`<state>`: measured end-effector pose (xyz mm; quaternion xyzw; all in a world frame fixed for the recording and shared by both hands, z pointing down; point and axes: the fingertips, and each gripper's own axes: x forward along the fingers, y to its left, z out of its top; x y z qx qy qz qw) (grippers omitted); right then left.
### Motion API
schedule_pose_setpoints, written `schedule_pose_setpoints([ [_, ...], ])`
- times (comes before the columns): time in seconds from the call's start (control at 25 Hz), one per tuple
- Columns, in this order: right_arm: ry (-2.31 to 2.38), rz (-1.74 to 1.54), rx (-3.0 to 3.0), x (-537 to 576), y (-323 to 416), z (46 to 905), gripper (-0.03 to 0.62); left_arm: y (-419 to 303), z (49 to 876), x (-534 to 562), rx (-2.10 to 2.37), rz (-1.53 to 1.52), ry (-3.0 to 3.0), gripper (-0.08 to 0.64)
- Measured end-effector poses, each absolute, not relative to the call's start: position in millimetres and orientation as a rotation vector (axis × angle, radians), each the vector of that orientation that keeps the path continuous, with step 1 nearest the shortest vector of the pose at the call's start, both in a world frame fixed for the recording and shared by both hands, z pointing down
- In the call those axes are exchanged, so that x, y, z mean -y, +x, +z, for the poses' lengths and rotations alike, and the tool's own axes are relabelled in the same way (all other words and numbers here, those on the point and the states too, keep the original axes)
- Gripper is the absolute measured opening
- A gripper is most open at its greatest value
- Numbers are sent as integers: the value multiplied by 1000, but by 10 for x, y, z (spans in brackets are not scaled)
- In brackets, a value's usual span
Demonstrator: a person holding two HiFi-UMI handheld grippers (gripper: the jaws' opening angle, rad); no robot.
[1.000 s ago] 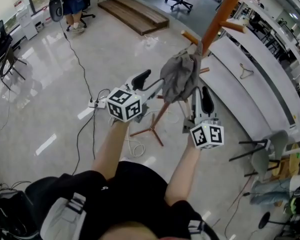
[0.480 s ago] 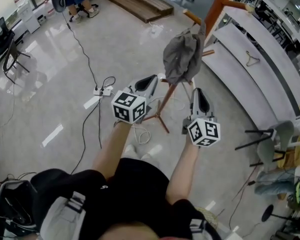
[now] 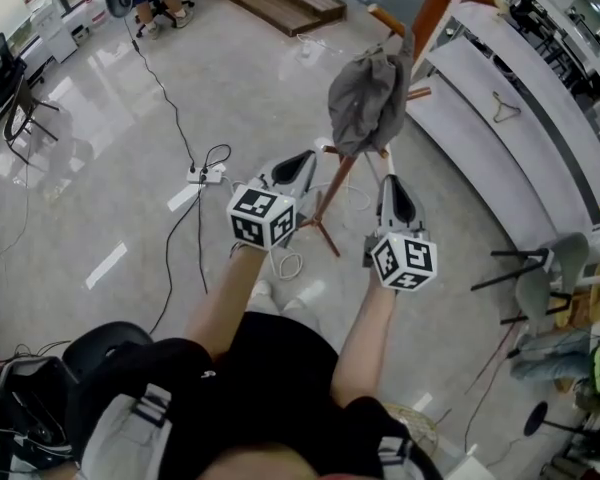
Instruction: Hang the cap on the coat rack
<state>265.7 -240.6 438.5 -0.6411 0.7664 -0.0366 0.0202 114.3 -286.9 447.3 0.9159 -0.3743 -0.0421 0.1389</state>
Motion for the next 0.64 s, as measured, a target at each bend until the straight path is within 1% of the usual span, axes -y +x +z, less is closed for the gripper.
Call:
schedule_pose_setpoints([
  [0.64, -2014, -85, -2387, 2373, 2663, 4351, 5, 1120, 4382, 2872, 1062, -167, 2658, 0],
])
